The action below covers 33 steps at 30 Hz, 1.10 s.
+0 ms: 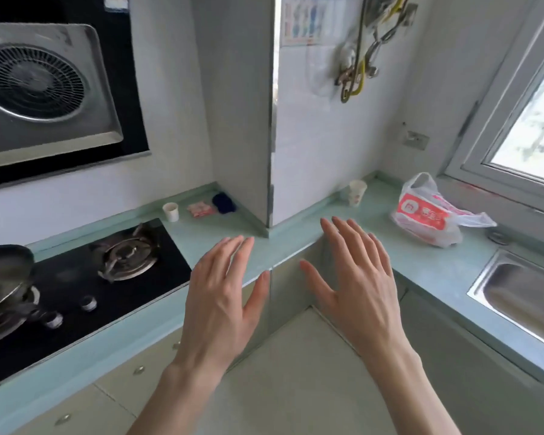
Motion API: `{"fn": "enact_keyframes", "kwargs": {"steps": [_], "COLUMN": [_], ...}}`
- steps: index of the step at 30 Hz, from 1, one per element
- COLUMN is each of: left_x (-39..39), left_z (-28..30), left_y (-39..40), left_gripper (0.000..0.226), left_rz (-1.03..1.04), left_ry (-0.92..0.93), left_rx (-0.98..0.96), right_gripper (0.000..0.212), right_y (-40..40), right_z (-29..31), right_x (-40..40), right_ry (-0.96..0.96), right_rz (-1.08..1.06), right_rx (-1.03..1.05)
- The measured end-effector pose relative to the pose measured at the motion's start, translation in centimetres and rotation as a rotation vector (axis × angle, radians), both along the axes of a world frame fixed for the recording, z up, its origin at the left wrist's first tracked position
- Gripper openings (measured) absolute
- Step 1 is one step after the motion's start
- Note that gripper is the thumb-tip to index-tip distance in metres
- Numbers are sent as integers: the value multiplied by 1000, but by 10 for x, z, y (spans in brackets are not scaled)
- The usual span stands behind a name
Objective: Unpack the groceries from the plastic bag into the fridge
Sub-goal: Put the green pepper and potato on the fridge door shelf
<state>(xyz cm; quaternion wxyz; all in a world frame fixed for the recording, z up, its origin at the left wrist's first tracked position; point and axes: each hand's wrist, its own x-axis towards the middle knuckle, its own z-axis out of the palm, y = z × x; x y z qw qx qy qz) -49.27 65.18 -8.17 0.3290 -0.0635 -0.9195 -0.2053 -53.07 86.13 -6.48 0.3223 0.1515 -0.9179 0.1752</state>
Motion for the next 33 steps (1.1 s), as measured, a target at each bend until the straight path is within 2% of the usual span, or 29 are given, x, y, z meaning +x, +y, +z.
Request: {"fn": "enact_keyframes", "kwargs": {"steps": [8,17,26,33], "left_x": [-131,-277,-383,-487], "left_z": [-12,-12,-23,-46], "left_y": [111,236,300,336], "left_gripper": [53,47,48,50], "left_rz": [-172,-255,-317,-463], "left_ry": [-15,-4,-55,-87], "left_rx": [2,-19,-23,-17], "right_gripper": [69,69,66,66], "right_y": [120,244,307,335], "right_z": [-16,-35,-54,-72], "right_x": [-91,-205,-288,-360], "right_ry": [-1,-69,-160,-187], "right_rz": [-228,-309,-373,-502], "right_rx": [-46,-126,-112,-98]}}
